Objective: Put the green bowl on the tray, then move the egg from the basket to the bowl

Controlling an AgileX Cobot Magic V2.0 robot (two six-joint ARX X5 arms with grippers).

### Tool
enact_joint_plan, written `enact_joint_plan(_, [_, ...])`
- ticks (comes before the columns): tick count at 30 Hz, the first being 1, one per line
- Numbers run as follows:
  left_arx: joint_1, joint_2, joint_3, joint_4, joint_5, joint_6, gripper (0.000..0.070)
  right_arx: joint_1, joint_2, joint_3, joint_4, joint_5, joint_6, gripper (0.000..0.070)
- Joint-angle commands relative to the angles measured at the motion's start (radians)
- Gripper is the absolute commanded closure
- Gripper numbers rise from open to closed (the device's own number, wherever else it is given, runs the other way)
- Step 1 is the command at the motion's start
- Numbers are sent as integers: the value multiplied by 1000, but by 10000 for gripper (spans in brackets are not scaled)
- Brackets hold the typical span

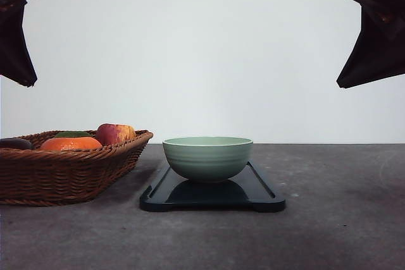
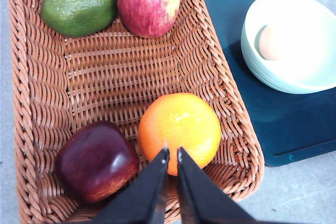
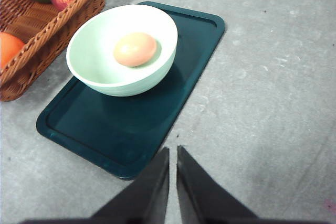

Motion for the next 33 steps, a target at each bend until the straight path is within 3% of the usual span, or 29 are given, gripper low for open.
enact_joint_plan(1, [-4, 6, 6, 11, 2, 0, 687, 4, 6, 4, 11, 1, -8, 684])
enact_joint_plan(6, [-4, -1, 6, 12, 2, 2, 687, 4, 6, 4, 12, 1, -8, 684])
enact_joint_plan(10, [29, -44, -16, 34, -10, 113, 687, 4, 6, 4, 12, 1, -8, 684])
enact_joint_plan(20, [210, -521, -429, 320, -10, 135, 687, 4, 6, 4, 12, 1, -7, 684])
enact_joint_plan(27, [322, -827, -670, 333, -10, 124, 687, 4, 6, 4, 12, 1, -8, 684])
enact_joint_plan(33, [380, -985, -757, 327, -10, 124, 687, 4, 6, 4, 13, 1, -8, 684])
